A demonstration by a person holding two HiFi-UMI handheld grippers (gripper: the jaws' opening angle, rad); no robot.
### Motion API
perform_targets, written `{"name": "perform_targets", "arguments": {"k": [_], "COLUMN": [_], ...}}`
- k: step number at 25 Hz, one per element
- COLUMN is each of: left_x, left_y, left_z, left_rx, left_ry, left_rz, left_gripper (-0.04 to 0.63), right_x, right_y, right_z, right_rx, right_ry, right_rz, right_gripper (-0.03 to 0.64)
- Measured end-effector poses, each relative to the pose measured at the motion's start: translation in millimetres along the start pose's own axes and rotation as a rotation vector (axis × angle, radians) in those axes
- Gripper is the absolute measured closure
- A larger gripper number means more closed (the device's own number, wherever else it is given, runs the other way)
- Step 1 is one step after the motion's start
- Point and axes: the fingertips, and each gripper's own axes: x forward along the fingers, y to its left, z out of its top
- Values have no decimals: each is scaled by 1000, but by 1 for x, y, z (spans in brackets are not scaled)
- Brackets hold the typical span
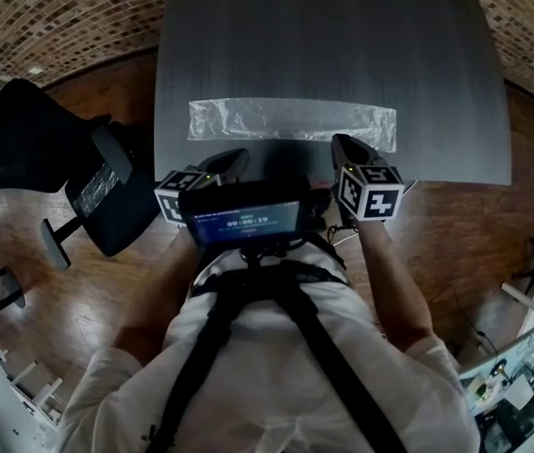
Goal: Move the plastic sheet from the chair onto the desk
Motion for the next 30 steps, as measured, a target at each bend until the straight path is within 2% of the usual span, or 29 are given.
{"name": "perform_targets", "arguments": {"k": [8,14,21,26,30], "left_x": [-2,-13,-35,-53,-77], "left_y": [1,-9,-5,1,8], "left_z": [2,-2,-4,-9,-17], "left_rx": [-13,-17,-14,-4,5], "left_ry": [-26,-43,-27,-17,-22], "left_rz": [22,-6,-34,-61,-82], "left_gripper": [594,594,594,594,594], "right_x": [2,-12,-25,-25,-25], "right_y": [-2,6,29,56,88], "right_z": [-3,-8,-13,-20,-30], "right_rx": [-17,-28,-25,-60,-71], "right_ry": [7,-9,-22,-26,-22], "right_rz": [14,-4,-40,-58,-42], "right_gripper": [617,617,617,617,617]}}
